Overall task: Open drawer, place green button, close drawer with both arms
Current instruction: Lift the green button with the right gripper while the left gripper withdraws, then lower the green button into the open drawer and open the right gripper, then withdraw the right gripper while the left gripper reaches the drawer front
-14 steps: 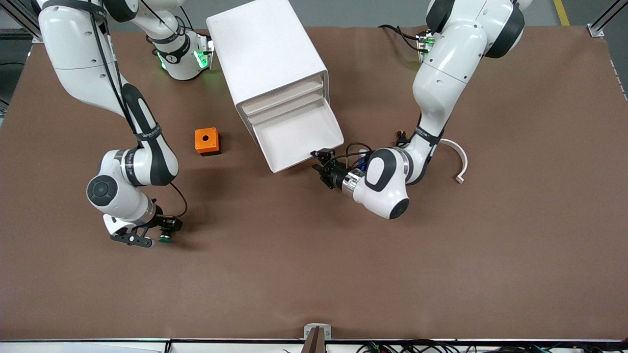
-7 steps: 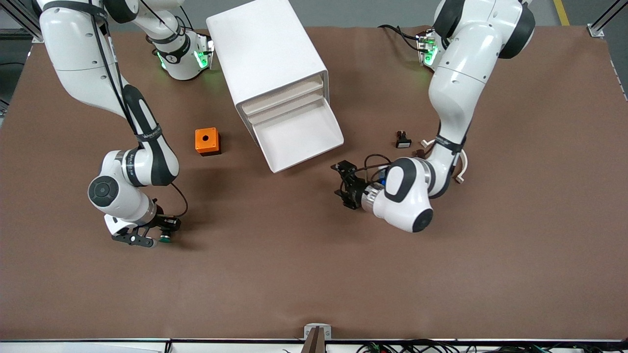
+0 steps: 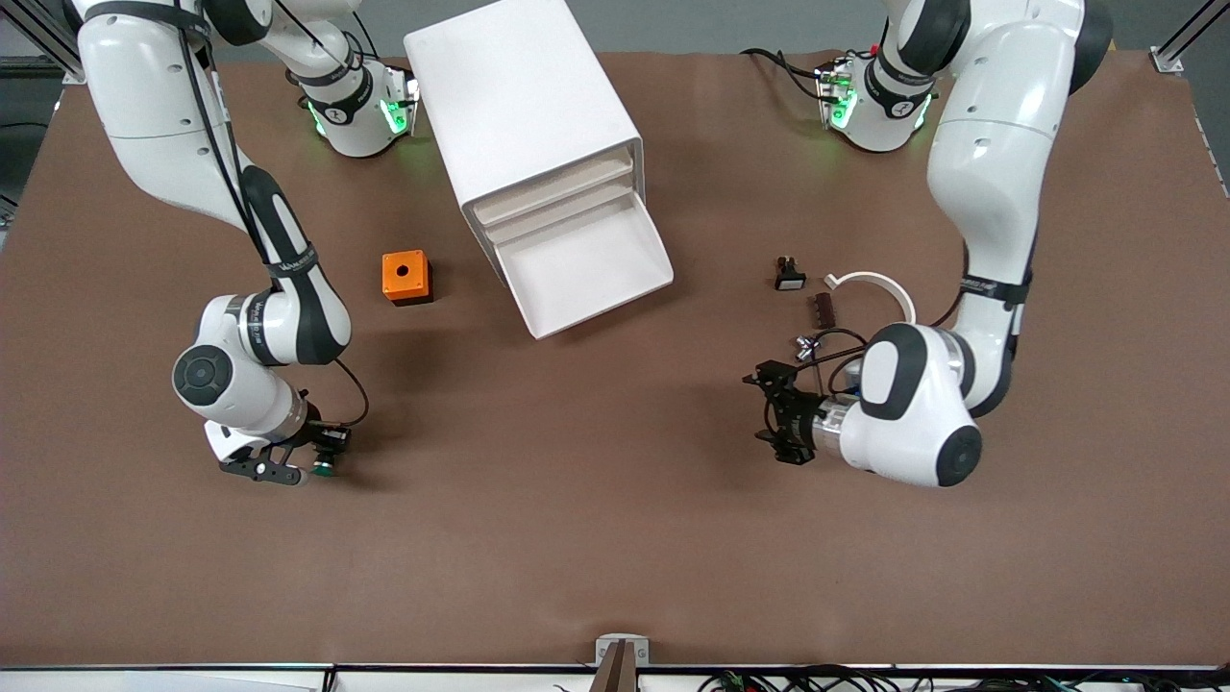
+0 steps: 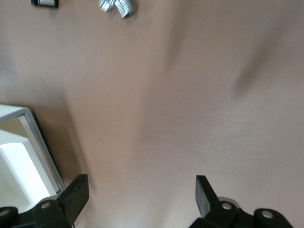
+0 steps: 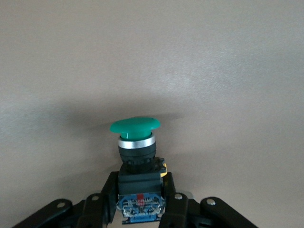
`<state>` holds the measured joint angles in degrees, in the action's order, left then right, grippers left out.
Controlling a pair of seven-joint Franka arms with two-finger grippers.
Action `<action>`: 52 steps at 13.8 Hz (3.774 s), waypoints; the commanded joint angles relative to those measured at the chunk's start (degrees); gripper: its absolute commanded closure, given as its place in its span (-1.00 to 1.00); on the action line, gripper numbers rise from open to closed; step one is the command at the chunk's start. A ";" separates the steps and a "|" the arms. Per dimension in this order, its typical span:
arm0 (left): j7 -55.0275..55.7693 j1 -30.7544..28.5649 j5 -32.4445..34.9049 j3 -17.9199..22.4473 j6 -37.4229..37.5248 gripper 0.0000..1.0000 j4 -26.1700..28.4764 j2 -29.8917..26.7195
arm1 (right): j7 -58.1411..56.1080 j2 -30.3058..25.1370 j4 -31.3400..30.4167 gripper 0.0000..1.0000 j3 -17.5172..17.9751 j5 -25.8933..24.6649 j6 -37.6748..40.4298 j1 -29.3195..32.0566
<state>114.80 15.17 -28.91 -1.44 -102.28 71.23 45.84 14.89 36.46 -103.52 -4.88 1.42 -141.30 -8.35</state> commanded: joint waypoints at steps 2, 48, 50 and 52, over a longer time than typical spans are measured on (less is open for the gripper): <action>-5.10 -1.71 5.69 0.82 0.41 -0.98 1.37 -6.45 | 7.76 -8.05 -0.63 0.99 0.14 3.66 8.74 -4.46; -71.21 10.57 28.47 -12.27 -27.01 -0.99 17.54 -5.77 | 57.42 -12.20 18.15 -1.00 -0.21 -0.01 37.20 -30.26; -70.95 12.24 28.38 -12.27 -27.01 -0.99 17.80 -5.50 | 44.86 -13.34 21.24 -1.00 -0.21 0.08 43.45 -24.37; -70.24 14.09 28.03 -12.27 -27.01 -0.99 18.77 -5.50 | 29.05 -14.92 23.35 -1.00 -0.30 0.08 48.38 -18.40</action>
<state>44.15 28.09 -1.49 -13.74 -128.45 88.52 41.01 55.93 23.11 -82.24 -6.40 1.11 -97.38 -32.12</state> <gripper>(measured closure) 0.004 0.000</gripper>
